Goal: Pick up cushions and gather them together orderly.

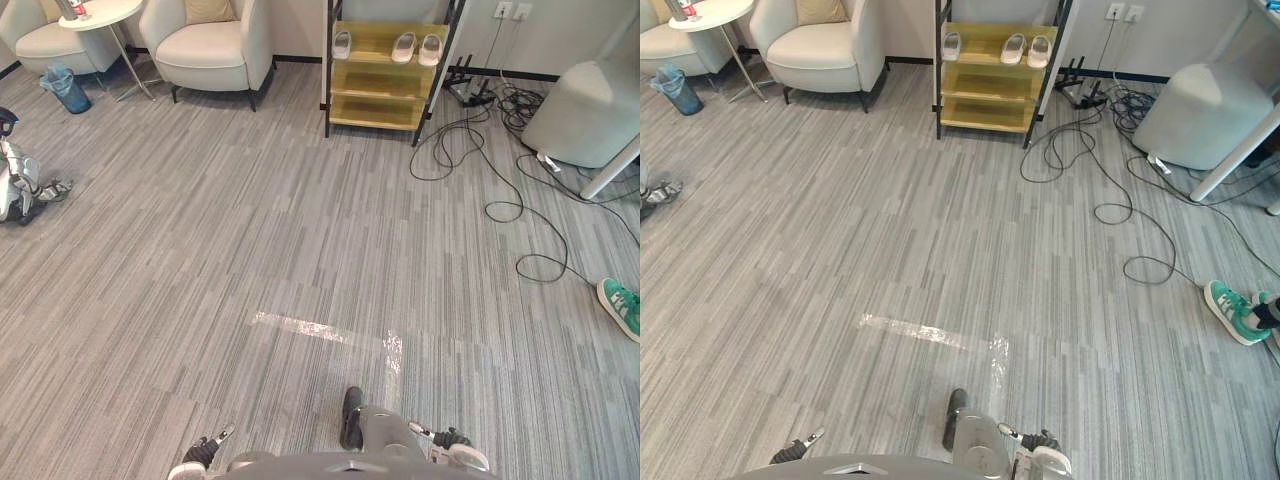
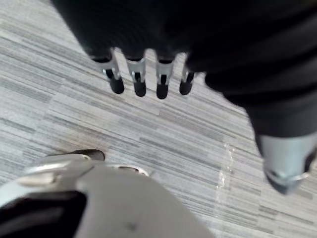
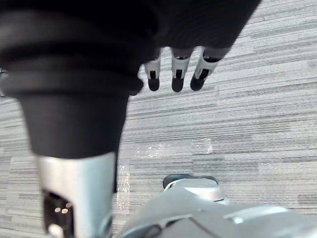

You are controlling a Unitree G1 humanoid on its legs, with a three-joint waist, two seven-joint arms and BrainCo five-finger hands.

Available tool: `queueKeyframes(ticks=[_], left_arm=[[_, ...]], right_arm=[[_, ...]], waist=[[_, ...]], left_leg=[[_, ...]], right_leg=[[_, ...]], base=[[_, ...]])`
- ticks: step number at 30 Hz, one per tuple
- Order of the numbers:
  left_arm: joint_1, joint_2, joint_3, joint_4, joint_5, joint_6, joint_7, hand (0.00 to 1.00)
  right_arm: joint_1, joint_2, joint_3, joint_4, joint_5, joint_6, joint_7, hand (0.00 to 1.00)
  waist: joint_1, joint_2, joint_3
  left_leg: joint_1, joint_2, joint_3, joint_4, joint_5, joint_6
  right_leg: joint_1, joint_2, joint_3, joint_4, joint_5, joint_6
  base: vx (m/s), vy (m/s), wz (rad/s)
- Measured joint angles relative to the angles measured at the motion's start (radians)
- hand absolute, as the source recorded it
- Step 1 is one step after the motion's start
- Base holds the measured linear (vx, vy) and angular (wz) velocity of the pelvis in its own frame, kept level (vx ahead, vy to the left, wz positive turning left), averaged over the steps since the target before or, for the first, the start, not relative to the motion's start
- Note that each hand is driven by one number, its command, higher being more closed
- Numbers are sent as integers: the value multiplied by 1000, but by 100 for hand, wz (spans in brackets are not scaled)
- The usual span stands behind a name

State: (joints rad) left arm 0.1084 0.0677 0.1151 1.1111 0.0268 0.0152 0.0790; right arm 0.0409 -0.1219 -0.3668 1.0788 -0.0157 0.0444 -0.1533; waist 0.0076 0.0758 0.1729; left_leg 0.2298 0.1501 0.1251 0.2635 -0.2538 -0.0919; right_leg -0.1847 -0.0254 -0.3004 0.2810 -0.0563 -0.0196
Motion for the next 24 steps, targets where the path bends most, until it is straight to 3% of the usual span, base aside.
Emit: queueKeyframes(ticks=[3, 4, 6, 8, 10, 12, 13, 15, 18, 24], left_arm=[[-18, -4, 0, -4, 17, 0, -1, 0], [-17, -4, 0, -4, 17, 0, -1, 0], [-14, -3, 0, -4, 18, 1, -4, 0], [-12, 1, 0, -11, 17, 1, -8, 0], [-11, 3, -1, -13, 17, 1, -9, 0], [-14, 0, -2, -13, 17, 1, -9, 0], [-13, -6, -1, -11, 16, 2, -8, 0], [-8, 8, -1, -13, 16, 1, -6, 0], [-11, 22, 0, -15, 15, 1, -6, 0], [-7, 19, -2, 0, 16, 1, -8, 0]], right_arm=[[19, 0, 1, 0, 8, -2, -2, 0], [20, -1, 2, 0, 9, -2, -2, 0], [25, -1, 2, -1, 10, -2, -2, 0], [26, -1, 0, 0, 11, -1, -3, 0], [30, -1, 0, -1, 12, -1, -4, 0], [35, -6, -1, -2, 12, -2, -4, 0], [38, -11, 0, -3, 13, -1, -8, 0], [48, 7, 0, -5, 13, -1, -9, 0], [52, 18, -3, -2, 12, 0, -10, 0], [53, 24, -39, -1, 7, 0, -8, 0]], waist=[[13, -2, 3], [17, -1, 2], [20, 1, 2], [24, 0, 2], [26, -2, 3], [24, 6, 1], [35, 1, 0], [29, -14, -14], [46, -42, -15], [44, -37, -38]], left_leg=[[-127, 44, -13, 311, 54, -68], [-145, 51, -10, 356, 67, -63], [-194, 73, 30, 463, 33, -48], [-234, 69, 70, 443, -21, -29], [-272, 40, 67, 273, -39, -25], [-282, 13, 44, 60, 27, -21], [-258, -11, 50, 15, 106, 0], [-239, -54, 61, -28, 116, 15], [-222, -96, 63, -4, 112, 31], [-150, -123, 32, -78, 117, 48]], right_leg=[[87, 19, -14, -70, -10, -11], [99, 21, -14, -79, -10, -12], [153, 23, -2, -120, -12, -15], [188, 14, 18, -141, -12, -11], [218, -19, 38, -144, -16, 15], [223, -43, 50, -135, -29, 60], [229, -54, 76, -132, -31, 88], [252, -84, 85, -171, -6, 109], [277, -109, 127, -221, 8, 105], [325, -116, 128, -246, 6, 107]], base=[[159, -106, 23], [165, -23, -3], [180, 22, -7], [178, 98, -16], [164, 199, -18], [138, 247, -22], [123, 201, -16], [185, 186, -1], [234, 234, -8], [95, 41, -1]])
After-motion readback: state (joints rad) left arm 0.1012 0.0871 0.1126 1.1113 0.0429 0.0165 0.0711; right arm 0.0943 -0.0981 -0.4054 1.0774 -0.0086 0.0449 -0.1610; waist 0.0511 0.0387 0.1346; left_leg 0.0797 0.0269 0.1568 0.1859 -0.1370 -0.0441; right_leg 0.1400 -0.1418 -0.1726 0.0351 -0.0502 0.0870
